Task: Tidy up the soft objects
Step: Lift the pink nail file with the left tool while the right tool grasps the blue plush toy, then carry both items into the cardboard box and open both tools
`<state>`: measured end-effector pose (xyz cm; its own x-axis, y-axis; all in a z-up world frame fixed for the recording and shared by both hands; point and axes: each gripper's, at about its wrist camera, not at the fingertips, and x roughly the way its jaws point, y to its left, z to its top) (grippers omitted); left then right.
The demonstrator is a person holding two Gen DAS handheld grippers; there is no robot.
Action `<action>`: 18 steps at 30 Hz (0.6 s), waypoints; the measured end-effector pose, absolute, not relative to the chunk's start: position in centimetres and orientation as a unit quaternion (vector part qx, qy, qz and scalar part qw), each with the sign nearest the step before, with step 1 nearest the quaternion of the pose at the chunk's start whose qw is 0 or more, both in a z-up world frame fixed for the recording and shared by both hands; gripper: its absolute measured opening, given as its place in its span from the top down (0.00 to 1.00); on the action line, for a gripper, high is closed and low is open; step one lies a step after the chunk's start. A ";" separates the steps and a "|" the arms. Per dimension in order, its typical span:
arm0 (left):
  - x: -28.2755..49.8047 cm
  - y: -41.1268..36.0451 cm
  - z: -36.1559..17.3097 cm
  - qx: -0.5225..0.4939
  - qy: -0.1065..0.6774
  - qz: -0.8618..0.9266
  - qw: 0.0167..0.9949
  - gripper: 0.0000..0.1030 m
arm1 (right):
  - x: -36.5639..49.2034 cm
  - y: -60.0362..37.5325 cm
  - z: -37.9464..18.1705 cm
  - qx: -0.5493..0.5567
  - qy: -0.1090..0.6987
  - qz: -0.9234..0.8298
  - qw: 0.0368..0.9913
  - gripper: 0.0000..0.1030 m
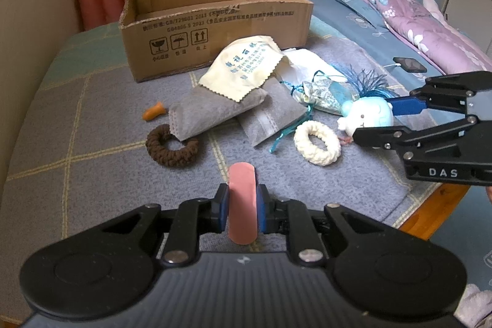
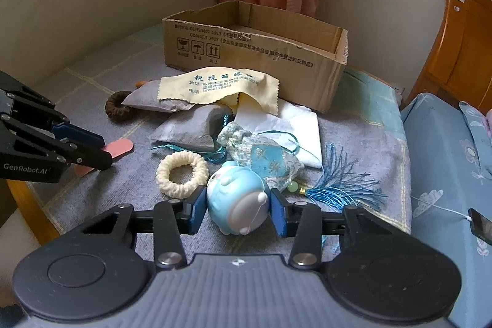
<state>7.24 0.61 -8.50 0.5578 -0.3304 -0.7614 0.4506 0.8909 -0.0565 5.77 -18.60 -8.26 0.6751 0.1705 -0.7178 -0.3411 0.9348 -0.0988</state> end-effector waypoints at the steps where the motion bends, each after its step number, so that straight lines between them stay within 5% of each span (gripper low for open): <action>1: 7.2 0.6 -8.4 0.074 0.414 -0.224 0.879 0.84 | 5.7 -18.7 -8.1 -0.111 0.377 0.140 0.909 0.53; 18: 8.8 -0.4 -2.8 0.112 0.371 -0.248 0.888 0.84 | 5.4 -20.1 -2.5 -0.129 0.342 0.160 0.917 0.53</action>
<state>8.78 -0.45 -2.80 0.6024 -0.3570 -0.7139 0.5234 0.8520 0.0156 5.44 -20.07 -2.50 0.7153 0.2052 -0.6680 -0.3820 0.9153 -0.1278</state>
